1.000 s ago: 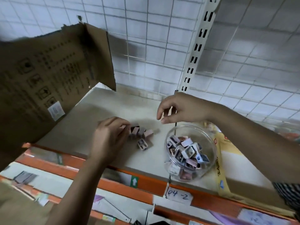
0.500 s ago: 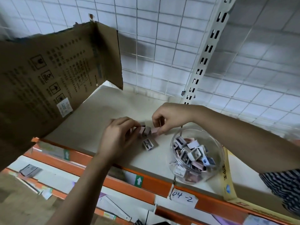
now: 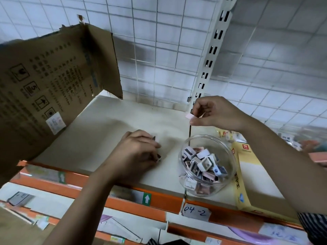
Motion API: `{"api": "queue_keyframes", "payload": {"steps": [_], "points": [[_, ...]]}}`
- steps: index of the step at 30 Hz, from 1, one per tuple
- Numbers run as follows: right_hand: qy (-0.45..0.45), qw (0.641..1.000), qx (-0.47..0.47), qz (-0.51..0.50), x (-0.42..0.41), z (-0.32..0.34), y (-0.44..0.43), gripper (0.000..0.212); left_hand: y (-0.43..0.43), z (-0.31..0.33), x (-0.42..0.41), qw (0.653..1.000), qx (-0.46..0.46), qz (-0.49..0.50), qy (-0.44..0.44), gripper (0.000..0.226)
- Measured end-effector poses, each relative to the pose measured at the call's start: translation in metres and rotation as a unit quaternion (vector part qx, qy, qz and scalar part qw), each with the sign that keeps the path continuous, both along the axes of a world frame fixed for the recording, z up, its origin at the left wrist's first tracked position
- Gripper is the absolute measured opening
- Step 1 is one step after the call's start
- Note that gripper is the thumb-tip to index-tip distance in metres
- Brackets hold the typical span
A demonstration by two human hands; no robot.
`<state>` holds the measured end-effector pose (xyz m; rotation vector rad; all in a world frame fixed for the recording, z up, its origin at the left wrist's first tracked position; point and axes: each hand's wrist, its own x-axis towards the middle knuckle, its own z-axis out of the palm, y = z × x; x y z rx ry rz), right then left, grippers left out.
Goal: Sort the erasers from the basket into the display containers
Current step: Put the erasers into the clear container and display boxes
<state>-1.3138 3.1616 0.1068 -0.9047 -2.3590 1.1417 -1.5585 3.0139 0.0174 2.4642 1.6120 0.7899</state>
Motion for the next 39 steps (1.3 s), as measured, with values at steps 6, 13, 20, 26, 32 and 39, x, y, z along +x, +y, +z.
{"api": "queue_keyframes", "payload": {"steps": [6, 13, 20, 26, 32, 39], "points": [[0.09, 0.992, 0.011, -0.084, 0.038, 0.009, -0.033, 0.022, 0.012, 0.009, 0.015, 1.0, -0.001, 0.013, -0.015, 0.009], [0.103, 0.979, 0.07, -0.159, 0.06, -0.009, -0.082, 0.012, 0.015, 0.051, 0.044, 0.984, 0.058, -0.018, -0.167, 0.011], [0.123, 0.967, 0.134, -0.177, 0.062, -0.03, -0.105, 0.014, 0.024, 0.064, 0.073, 0.971, 0.054, -0.062, -0.224, 0.004], [0.193, 0.941, 0.148, -0.234, 0.08, -0.037, -0.119, 0.013, 0.029, 0.064, 0.086, 0.972, 0.04, -0.093, -0.211, 0.014], [0.208, 0.928, 0.131, -0.279, 0.099, -0.035, -0.126, 0.011, 0.028, 0.065, 0.106, 0.974, 0.05, -0.104, -0.193, 0.019], [0.181, 0.931, 0.101, -0.3, 0.113, -0.045, -0.129, 0.006, 0.03, 0.054, 0.112, 0.987, 0.043, -0.114, -0.109, 0.026]]}}
